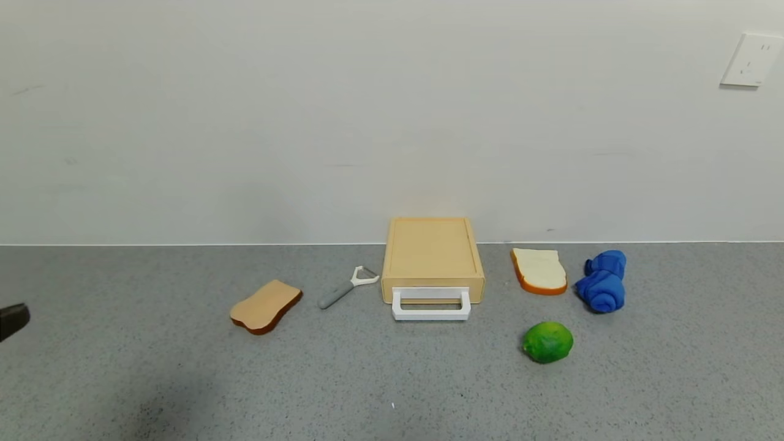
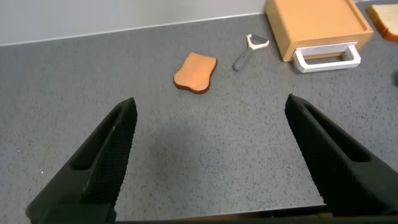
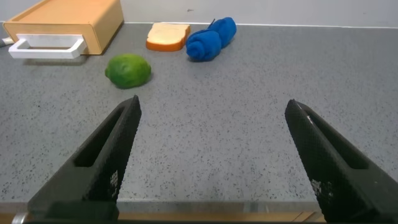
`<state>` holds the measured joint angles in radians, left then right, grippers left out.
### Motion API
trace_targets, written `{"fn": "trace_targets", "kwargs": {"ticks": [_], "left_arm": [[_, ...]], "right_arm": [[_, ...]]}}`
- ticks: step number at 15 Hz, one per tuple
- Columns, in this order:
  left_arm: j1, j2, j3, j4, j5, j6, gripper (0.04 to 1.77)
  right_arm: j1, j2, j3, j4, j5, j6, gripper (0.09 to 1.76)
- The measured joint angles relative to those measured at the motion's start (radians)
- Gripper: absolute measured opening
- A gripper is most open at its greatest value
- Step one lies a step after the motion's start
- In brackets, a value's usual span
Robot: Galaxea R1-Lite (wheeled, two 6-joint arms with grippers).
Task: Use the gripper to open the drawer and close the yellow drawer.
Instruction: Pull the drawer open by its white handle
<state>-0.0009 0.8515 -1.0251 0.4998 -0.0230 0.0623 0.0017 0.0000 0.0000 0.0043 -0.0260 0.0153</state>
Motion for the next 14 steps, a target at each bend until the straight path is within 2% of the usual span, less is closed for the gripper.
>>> {"fn": "trace_targets", "kwargs": {"ticks": [3,5,7,10,14], "left_arm": [[-0.028,0.209,-0.217,0.141,0.003,-0.028,1.72],[-0.088,0.343,-0.354,0.210,0.026,-0.078,1.72],[-0.175,0.469,-0.465,0.244,0.066,-0.139,1.72],[-0.297,0.628,-0.568,0.255,0.114,-0.213,1.72],[-0.414,0.797,-0.659,0.257,0.131,-0.315,1.72]], "right_arm": [[0.000,0.000,0.000,0.000,0.000,0.000,1.70],[0.000,0.000,0.000,0.000,0.000,0.000,1.71],[0.000,0.000,0.000,0.000,0.000,0.000,1.71],[0.000,0.000,0.000,0.000,0.000,0.000,1.71],[0.000,0.000,0.000,0.000,0.000,0.000,1.71]]}}
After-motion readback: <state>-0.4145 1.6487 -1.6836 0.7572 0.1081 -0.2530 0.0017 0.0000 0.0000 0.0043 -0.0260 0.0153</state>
